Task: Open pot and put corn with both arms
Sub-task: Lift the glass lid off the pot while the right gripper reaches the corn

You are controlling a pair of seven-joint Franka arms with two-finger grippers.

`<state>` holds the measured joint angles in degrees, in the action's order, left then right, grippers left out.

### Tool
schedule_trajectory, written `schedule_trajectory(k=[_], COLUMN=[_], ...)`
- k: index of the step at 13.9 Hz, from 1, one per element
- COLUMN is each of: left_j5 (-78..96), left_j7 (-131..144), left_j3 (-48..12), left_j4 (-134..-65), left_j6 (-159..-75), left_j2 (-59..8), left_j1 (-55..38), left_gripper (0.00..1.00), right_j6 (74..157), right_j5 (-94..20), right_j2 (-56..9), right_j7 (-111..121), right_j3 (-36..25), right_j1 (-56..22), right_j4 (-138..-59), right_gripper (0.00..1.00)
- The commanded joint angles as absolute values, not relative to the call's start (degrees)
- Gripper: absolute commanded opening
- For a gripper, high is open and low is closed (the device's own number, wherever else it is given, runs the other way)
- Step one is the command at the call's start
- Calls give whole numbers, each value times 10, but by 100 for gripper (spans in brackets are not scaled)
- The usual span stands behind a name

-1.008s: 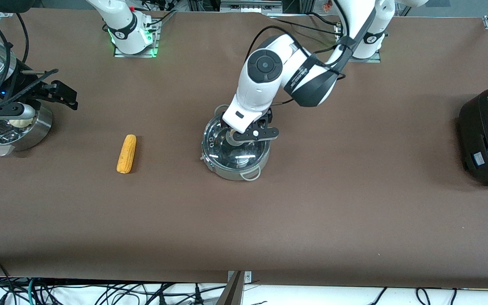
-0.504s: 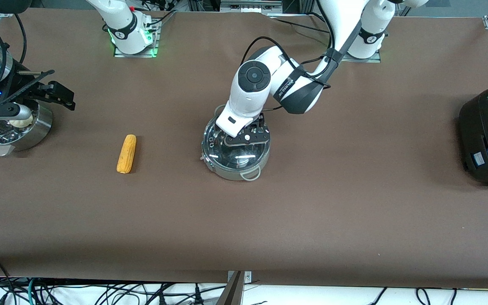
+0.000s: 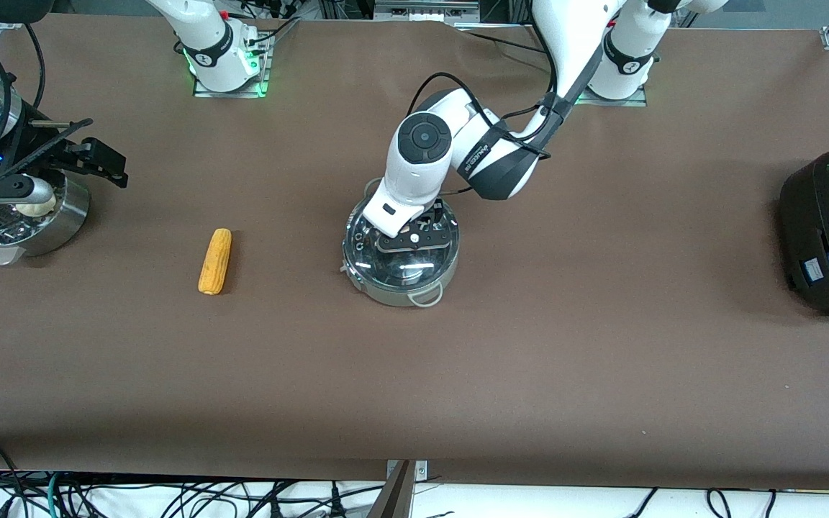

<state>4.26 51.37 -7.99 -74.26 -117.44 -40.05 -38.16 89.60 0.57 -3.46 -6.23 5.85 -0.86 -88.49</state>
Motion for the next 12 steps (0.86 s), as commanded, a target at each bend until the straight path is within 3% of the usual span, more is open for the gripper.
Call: schedule_trajectory(k=[1, 2, 5, 6, 9, 12], left_j5=[21, 18, 17, 10, -27, -42], left_j7=[519, 519, 519, 519, 520, 520], left_j3=[-71, -71, -70, -70, -71, -73], left_j4=[-722, -722, -723, -724, -725, -722], left_j6=[-1172, -1171, -1164, -1158, -1121, -1091], left_j2=[-408, -408, -405, -403, -403, -399], left_j1=[-392, -393, -392, -392, -403, -404], left_gripper=[41, 31, 22, 13, 1, 0], right_j6=[894, 894, 893, 891, 888, 898], right_j5=[6, 4, 4, 5, 4, 9], right_j2=[-44, -43, -46, -47, -47, -54], right_j7=[-61, -62, -59, -61, -61, -61], right_j3=[60, 59, 60, 62, 60, 61], right_j1=[-1, 3, 4, 3, 5, 4], right_j4=[-876, -876, -876, -876, -881, -894], right_gripper=[100, 100, 100, 100, 100, 100])
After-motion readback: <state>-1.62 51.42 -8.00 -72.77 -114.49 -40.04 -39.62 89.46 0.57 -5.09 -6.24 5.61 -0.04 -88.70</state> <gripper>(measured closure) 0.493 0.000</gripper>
